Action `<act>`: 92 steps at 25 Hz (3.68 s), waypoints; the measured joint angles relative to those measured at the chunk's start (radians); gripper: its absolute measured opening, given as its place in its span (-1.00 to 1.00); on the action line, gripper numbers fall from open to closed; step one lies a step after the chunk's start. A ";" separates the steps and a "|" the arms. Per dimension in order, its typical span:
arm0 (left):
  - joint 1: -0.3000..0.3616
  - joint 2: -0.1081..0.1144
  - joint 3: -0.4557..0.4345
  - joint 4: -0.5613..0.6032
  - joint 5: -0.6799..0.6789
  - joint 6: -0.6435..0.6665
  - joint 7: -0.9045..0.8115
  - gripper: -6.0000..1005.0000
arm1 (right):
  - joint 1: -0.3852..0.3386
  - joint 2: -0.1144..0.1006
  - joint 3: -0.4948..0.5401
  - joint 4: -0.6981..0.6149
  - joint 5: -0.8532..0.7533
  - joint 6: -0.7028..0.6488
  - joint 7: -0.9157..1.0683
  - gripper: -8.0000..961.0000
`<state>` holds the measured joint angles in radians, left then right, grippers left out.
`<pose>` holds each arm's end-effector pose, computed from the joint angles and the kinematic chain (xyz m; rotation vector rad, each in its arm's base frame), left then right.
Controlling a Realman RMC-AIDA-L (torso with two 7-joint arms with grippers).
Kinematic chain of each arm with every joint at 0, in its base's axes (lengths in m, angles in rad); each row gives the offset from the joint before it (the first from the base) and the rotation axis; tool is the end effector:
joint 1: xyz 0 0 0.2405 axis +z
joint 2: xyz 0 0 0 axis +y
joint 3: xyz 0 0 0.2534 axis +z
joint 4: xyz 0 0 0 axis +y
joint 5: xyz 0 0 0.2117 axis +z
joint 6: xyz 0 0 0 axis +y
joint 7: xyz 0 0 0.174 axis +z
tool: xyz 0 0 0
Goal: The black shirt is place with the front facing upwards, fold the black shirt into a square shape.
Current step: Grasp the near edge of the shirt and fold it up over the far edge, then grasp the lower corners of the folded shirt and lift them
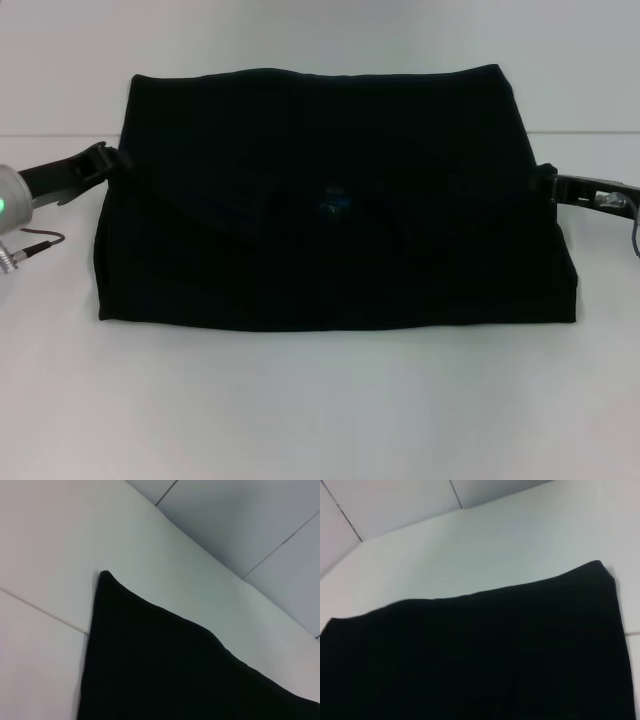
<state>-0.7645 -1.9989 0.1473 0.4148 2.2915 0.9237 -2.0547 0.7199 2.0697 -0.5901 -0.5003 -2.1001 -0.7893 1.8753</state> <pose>-0.3134 0.4524 0.0251 -1.7282 -1.5880 -0.7591 0.2938 0.4536 -0.0104 -1.9831 1.2465 0.4883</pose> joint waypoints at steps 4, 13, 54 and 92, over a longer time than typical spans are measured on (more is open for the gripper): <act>-0.008 -0.016 -0.001 -0.001 0.000 -0.035 0.001 -0.85 | 0.002 0.005 -0.030 0.000 0.002 0.020 -0.002 -0.80; 0.002 -0.033 -0.006 -0.004 -0.012 -0.102 0.006 -0.79 | -0.011 0.002 -0.032 -0.002 0.002 -0.011 -0.016 -0.60; 0.177 0.088 0.304 0.057 -0.011 0.348 -0.183 0.76 | -0.219 0.022 -0.005 0.040 0.088 -0.734 -0.887 0.63; 0.169 0.068 0.457 0.100 0.014 0.326 -0.184 -0.57 | -0.210 -0.013 0.012 -0.029 0.097 -0.729 -0.614 0.63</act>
<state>-0.5957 -1.9312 0.6045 0.5152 2.3059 1.2501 -2.2392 0.5100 2.0565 -0.5781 -0.5291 -2.0036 -1.5187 1.2617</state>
